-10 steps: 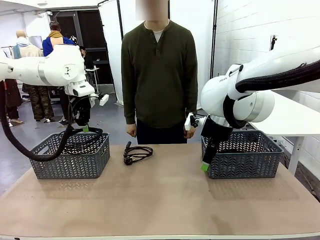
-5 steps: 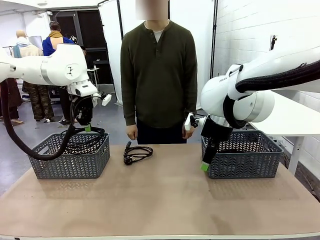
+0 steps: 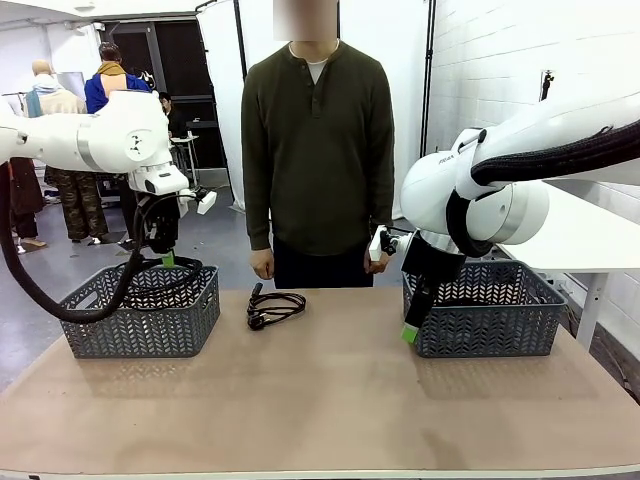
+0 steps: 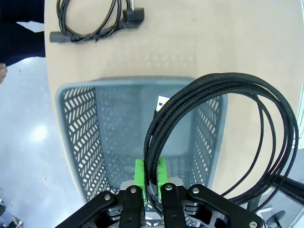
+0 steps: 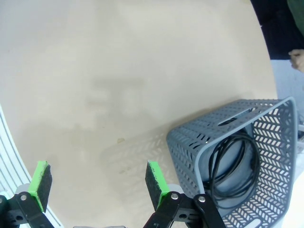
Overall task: Organize the cables according to human instructions.
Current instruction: Pick up a bundle of cables and place it in the basket indicated by the human.
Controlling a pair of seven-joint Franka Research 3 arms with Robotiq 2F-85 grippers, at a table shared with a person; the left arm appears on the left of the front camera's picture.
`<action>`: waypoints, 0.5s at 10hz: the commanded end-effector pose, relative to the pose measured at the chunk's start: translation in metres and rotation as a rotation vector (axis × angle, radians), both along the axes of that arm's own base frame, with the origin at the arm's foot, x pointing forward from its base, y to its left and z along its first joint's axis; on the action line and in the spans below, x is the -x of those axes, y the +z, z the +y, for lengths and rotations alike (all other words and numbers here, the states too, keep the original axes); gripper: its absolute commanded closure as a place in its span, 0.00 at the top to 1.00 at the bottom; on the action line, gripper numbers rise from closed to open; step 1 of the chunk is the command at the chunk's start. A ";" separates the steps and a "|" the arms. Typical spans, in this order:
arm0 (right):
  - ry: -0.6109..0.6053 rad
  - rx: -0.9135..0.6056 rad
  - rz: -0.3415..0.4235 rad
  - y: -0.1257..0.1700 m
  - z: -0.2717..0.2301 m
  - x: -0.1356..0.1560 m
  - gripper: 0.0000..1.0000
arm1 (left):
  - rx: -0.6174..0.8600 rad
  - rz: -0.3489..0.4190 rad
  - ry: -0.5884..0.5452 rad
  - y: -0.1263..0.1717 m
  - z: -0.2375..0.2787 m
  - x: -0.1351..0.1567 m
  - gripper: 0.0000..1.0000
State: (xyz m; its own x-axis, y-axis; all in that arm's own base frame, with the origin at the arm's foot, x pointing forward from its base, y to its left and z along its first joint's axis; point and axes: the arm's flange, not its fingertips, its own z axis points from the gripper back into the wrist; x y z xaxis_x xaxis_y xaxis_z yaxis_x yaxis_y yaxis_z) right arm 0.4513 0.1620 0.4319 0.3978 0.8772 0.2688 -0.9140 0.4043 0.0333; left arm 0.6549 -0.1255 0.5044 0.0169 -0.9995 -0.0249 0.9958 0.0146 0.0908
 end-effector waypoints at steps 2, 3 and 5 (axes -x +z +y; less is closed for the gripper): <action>0.008 0.002 0.005 0.000 0.000 0.000 1.00 | -0.036 0.003 -0.005 0.006 0.022 -0.022 0.00; 0.008 0.002 0.005 0.000 0.000 0.000 1.00 | -0.047 0.000 0.005 0.002 0.025 -0.028 0.00; 0.008 0.002 0.005 0.000 0.000 0.000 1.00 | -0.062 -0.011 0.017 -0.004 0.031 -0.046 0.00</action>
